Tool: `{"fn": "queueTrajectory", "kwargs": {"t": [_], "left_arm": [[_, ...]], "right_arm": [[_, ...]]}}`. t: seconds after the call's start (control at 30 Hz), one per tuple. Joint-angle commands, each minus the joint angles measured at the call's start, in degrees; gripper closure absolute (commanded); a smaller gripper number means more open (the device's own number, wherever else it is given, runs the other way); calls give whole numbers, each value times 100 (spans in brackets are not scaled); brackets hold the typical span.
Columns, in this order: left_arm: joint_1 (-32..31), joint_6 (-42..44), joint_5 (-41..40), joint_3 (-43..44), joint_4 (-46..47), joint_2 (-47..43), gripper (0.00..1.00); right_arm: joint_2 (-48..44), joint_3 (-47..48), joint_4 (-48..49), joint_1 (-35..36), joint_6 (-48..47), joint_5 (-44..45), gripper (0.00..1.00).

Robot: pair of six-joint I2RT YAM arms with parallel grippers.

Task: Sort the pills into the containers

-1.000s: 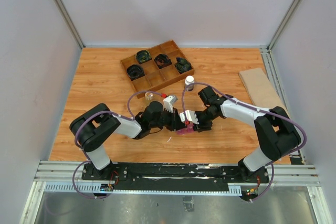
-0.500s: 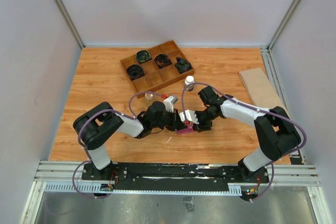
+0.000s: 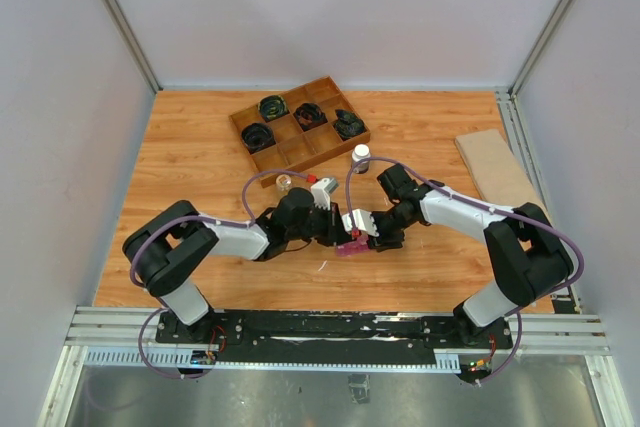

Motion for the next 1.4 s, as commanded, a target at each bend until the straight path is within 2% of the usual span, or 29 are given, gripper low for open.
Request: {"fn": "queueTrajectory", "kwargs": {"t": [0.0,0.2,0.47,0.7,0.87,1.0,1.23,1.37], "left_arm": [[-53,134,4,176,-237,-215,100],[-57,106,5,54,-350,-116,100],[-18,-54,-156,-39,-654,1063,100],[9,45,-263,8,-751,428,100],[9,43,-128,52,-733,-256,100],[9,19,88,28,-684,-539,100],[9,10,241,113,-618,-468,100],[-16,67,24,-25,-822,52,100]], "right_arm": [[55,86,12,95,29,63,61],[53,88,12,94,36,64,62],[52,95,12,95,72,115,62],[52,106,23,95,120,102,61],[15,109,38,92,166,54,54],[21,117,38,95,168,60,53],[28,117,38,95,173,60,53],[26,115,38,93,175,70,54]]}}
